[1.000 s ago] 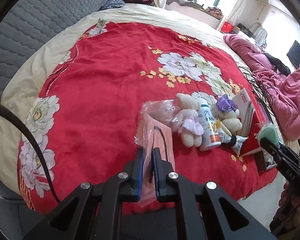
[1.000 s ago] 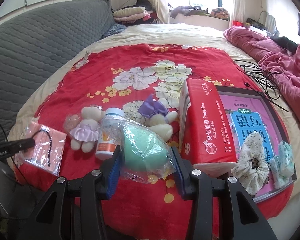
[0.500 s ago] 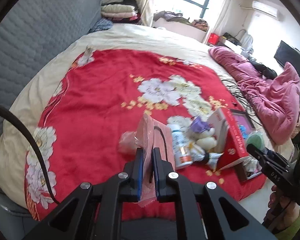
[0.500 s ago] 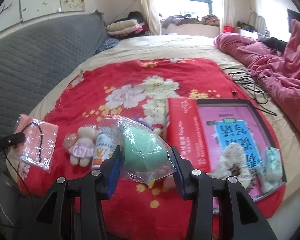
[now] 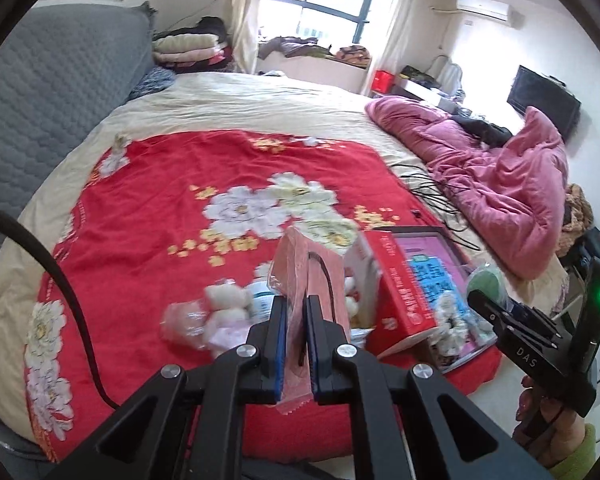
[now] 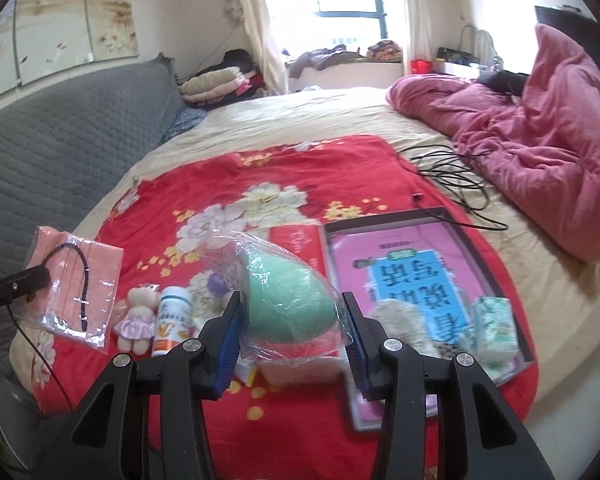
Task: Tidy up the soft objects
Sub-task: 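Carry the mask packet and green sponge over the pink book tray with both tools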
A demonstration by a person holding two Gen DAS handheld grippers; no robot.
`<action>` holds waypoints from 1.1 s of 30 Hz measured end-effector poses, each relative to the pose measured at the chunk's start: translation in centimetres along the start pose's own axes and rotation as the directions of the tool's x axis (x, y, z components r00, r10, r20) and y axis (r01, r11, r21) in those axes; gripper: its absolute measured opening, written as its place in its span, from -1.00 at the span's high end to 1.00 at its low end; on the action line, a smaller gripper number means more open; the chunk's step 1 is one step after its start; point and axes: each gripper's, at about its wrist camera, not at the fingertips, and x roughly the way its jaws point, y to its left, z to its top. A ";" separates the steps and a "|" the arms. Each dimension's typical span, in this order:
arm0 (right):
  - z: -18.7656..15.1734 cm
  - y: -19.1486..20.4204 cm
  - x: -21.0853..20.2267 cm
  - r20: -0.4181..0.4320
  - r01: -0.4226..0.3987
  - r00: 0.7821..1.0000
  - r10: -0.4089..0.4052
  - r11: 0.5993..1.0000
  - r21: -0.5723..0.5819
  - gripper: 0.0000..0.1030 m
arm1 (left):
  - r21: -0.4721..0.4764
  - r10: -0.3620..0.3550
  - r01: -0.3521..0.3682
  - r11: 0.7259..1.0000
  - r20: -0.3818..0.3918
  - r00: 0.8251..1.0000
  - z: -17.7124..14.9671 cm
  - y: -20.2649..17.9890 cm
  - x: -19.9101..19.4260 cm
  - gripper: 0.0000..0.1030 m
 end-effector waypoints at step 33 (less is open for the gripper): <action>-4.1 -13.7 -0.8 -0.068 0.120 0.992 -0.110 0.978 0.169 0.08 | 0.231 -0.201 0.231 0.945 -0.145 0.969 -2.4 -20.3 10.2 0.82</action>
